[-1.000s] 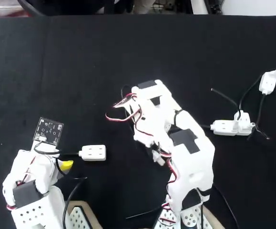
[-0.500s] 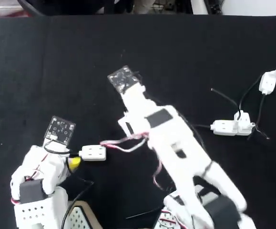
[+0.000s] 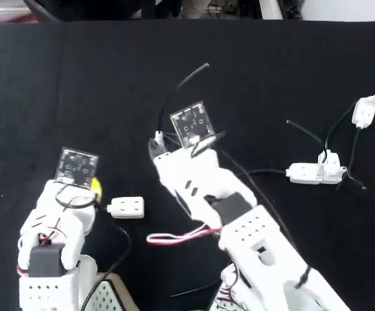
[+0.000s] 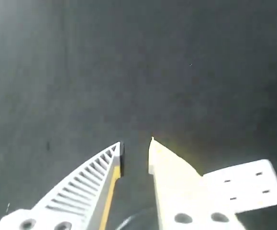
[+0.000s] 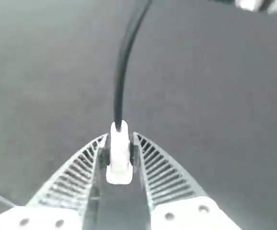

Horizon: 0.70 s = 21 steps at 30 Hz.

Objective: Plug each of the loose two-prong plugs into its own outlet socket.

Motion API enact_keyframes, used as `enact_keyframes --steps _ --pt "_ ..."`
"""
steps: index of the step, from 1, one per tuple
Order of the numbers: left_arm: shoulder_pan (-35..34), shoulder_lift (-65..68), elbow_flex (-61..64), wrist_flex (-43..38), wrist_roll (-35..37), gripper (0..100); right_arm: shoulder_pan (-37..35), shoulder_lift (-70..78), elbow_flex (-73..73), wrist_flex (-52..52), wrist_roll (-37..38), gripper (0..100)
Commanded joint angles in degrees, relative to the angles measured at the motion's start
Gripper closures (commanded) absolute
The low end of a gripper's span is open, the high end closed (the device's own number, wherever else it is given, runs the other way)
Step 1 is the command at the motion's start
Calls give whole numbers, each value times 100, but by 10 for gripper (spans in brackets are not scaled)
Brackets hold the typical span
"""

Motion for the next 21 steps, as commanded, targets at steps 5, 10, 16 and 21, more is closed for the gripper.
enact_keyframes --steps 5,10,16,21 --pt "804 -44 -277 -501 70 894 -774 -1534 92 1152 -70 987" --pt "831 -44 251 -1196 70 894 -1697 -3081 92 2497 -18 987" --pt "857 -44 558 -1864 62 895 -1776 -4840 576 2971 -18 987" --pt "892 -44 505 -1881 290 898 -1477 -5763 998 2936 -62 987"
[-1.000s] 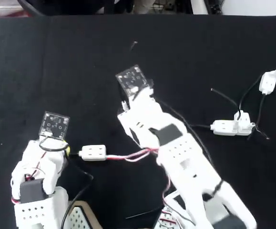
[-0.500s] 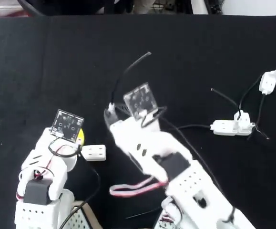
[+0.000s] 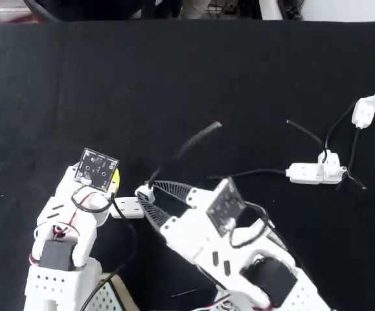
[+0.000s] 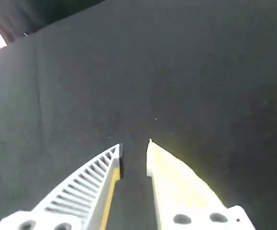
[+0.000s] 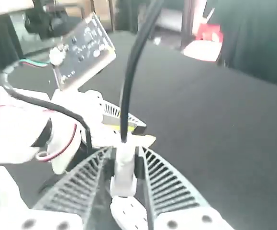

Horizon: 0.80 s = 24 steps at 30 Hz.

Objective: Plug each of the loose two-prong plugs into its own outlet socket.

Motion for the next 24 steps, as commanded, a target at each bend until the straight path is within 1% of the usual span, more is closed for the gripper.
enact_keyframes --steps 1,3,5,8,12,15,17,21,24 --pt "171 -44 -101 -132 475 898 290 -576 101 9 -35 987" --pt "365 -44 -101 -132 923 898 413 -673 145 -44 -176 987" --pt "611 -44 -110 -167 1169 898 510 -629 145 -79 -352 987" --pt "971 -44 -295 -114 1108 898 642 -453 145 -237 -387 987" --pt "1341 -44 -505 0 1116 898 1108 -180 119 -492 -448 987" --pt "1613 -53 -681 264 1125 899 1222 -4 110 -633 -580 987" --pt "1719 -176 -813 466 1284 899 1222 84 110 -677 -598 987" --pt "1965 -818 -1015 1073 1424 899 1231 119 75 -659 -589 987" --pt "2079 -756 -1376 1521 1442 899 1222 136 66 -598 -598 987"
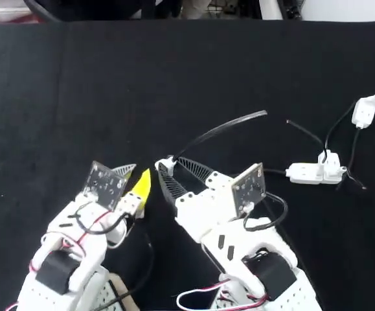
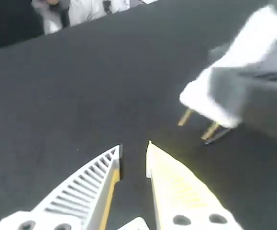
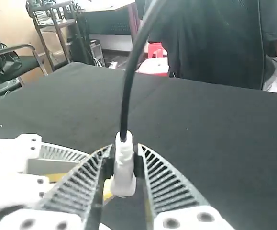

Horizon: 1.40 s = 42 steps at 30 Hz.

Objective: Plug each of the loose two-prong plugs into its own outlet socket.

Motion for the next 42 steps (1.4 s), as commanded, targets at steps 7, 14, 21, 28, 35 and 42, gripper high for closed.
enact_keyframes --steps 7,14,21,28,35,42 --pt "251 -70 -804 738 62 973 -404 31 -66 114 -53 987" --pt "286 -70 -734 730 149 963 -457 31 101 70 -53 987" --pt "435 -70 -505 730 484 919 -747 22 101 114 -202 987" --pt "681 -70 -207 721 -18 850 -747 -22 13 220 -185 987" --pt "567 -62 48 527 -440 849 -738 -22 -365 730 -176 987" --pt "242 -62 -215 571 308 848 -756 -13 -365 721 -202 987"
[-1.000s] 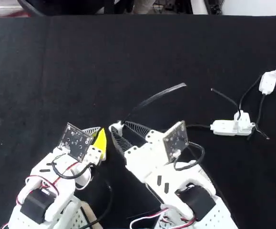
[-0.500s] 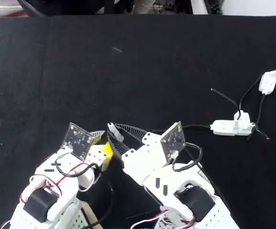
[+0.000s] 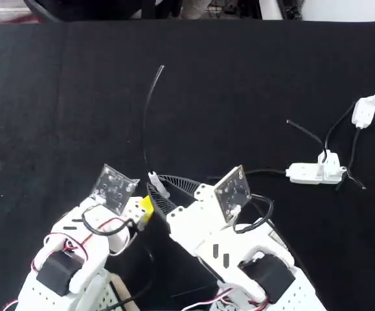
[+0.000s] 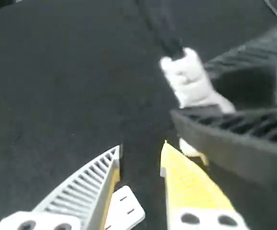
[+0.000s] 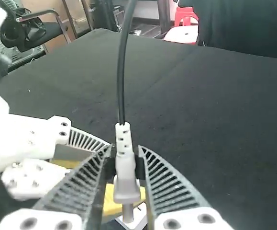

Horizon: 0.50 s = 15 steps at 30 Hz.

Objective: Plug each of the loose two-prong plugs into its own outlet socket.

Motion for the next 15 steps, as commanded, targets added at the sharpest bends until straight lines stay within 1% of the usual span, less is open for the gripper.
enact_keyframes --steps 1,5,10,13,15 --pt "-75 -26 -286 -97 246 848 -62 -22 -321 18 -62 987" --pt "-92 -26 -286 -114 659 847 -70 -4 -312 9 -70 987" --pt "136 -26 -365 123 695 847 -35 -31 31 -510 -343 987" --pt "338 -26 -532 413 695 847 -35 -31 154 -633 -404 987" --pt "374 -26 -523 413 703 847 -35 -31 110 -624 -519 987"
